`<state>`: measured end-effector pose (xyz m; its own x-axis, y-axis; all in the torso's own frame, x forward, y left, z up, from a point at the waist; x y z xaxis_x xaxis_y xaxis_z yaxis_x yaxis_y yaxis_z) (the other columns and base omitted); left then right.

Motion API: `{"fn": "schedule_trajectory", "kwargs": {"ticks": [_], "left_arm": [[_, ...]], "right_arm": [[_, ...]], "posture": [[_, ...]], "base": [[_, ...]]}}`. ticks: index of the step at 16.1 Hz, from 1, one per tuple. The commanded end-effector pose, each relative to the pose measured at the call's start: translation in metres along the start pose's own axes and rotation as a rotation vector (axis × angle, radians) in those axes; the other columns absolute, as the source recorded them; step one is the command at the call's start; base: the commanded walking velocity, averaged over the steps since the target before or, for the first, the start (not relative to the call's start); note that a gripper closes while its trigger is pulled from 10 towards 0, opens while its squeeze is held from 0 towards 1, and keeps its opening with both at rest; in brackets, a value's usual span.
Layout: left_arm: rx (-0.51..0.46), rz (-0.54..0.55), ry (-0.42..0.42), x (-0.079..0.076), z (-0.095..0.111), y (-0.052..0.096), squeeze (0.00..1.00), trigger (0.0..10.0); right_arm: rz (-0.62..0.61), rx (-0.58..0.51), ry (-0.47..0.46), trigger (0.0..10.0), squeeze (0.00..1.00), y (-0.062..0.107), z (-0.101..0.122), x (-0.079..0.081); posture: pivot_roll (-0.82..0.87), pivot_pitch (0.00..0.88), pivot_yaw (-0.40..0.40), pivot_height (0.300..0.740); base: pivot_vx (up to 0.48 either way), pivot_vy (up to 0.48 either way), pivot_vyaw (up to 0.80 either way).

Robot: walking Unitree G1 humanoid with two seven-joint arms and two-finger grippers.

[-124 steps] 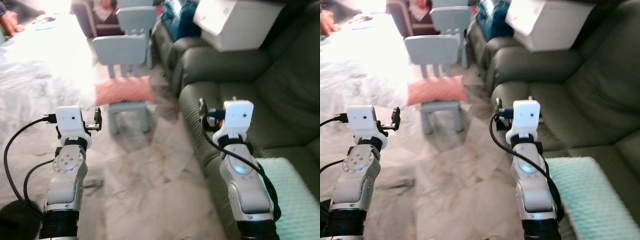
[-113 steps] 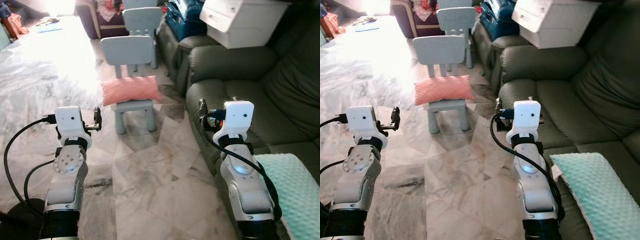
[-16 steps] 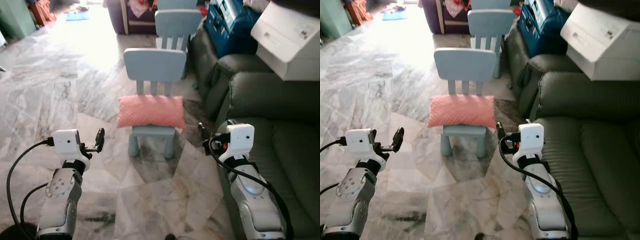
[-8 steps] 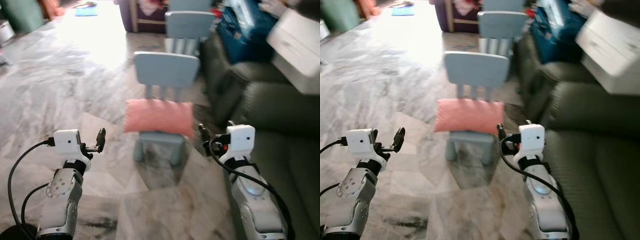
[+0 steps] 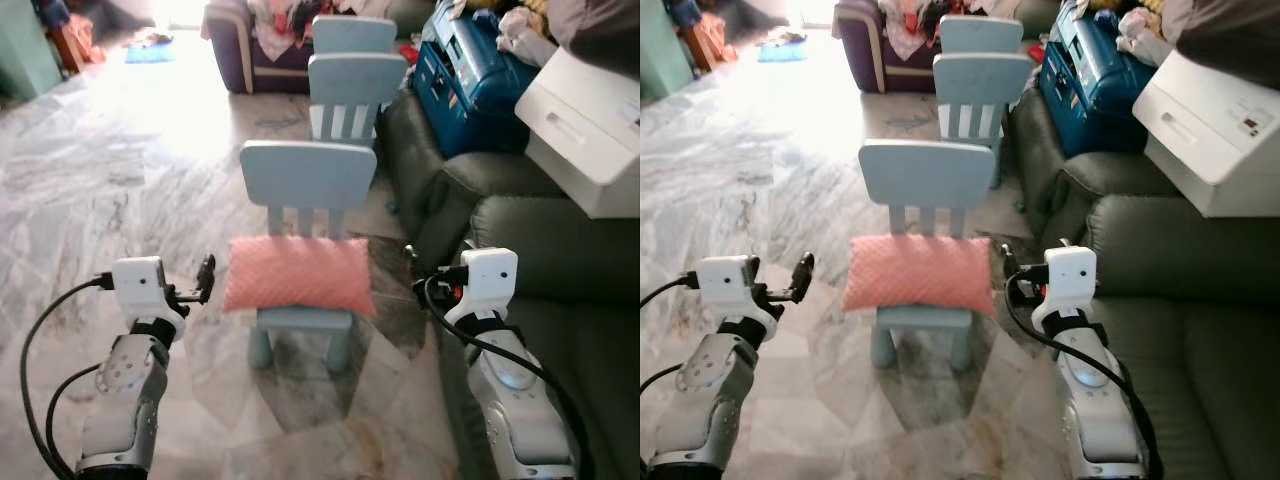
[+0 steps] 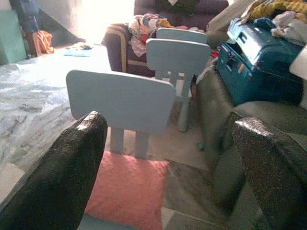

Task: Move the pillow to the sofa

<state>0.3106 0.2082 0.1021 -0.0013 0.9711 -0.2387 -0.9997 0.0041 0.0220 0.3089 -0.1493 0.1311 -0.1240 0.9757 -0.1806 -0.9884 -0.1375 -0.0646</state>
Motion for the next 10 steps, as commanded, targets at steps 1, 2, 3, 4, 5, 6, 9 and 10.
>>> {"fn": "schedule_trajectory", "kwargs": {"ticks": [1,2,3,4,5,6,9,10], "left_arm": [[0.002,0.011,-0.003,0.0055,0.0011,0.0017,0.00,10.0],[0.003,0.010,-0.004,0.0053,0.0010,0.0017,0.00,10.0],[0.003,0.011,-0.003,0.0052,0.0009,0.0017,0.00,10.0],[0.003,0.011,-0.001,0.0047,0.0009,0.0017,0.00,10.0],[0.004,0.009,-0.003,0.0041,0.0008,0.0016,0.00,10.0],[0.003,0.009,-0.003,0.0041,0.0008,0.0015,0.00,10.0],[0.005,0.009,-0.003,0.0041,0.0005,0.0014,0.00,10.0],[0.006,0.008,-0.005,0.0041,0.0002,0.0014,0.00,10.0]], "right_arm": [[0.013,-0.007,-0.003,10.0,0.00,-0.0004,0.0024,0.0046],[0.013,-0.007,-0.003,10.0,0.00,-0.0002,0.0024,0.0046],[0.013,-0.007,-0.003,10.0,0.00,0.0000,0.0024,0.0045],[0.013,-0.006,-0.003,10.0,0.00,0.0001,0.0022,0.0043],[0.013,-0.005,-0.003,10.0,0.00,0.0002,0.0021,0.0041],[0.013,-0.005,-0.003,10.0,0.00,0.0002,0.0021,0.0041],[0.014,-0.004,-0.002,10.0,0.00,0.0004,0.0018,0.0045],[0.015,-0.003,-0.002,10.0,0.00,0.0007,0.0015,0.0047]], "posture": [[-0.08,0.134,-0.022,0.740],[-0.08,0.134,-0.022,0.740],[-0.08,0.135,-0.022,0.740],[-0.08,0.135,-0.023,0.740],[-0.08,0.136,-0.023,0.740],[-0.08,0.136,-0.023,0.740],[-0.09,0.136,-0.022,0.740],[-0.09,0.135,-0.021,0.740]], "base": [[0.450,0.000,0.00],[0.450,0.000,0.00],[0.450,0.000,0.00],[0.450,0.000,0.00],[0.450,0.000,0.00],[0.450,0.000,0.00],[0.450,0.000,0.00],[0.454,0.000,0.00]]}}
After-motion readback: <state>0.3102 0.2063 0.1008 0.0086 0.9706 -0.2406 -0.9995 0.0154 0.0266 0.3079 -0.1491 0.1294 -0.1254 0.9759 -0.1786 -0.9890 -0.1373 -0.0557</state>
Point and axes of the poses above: a point about 5 cm out from each wrist's last joint towards the gripper, its own y axis pointing back from the gripper into the wrist, its own z axis along the axis of the wrist's last joint, x = y × z, the point moved 3 cm from there along -y, pointing out of the wrist towards the gripper, and after that the axes turned 8 degrees about y, right-handed, at the moved point
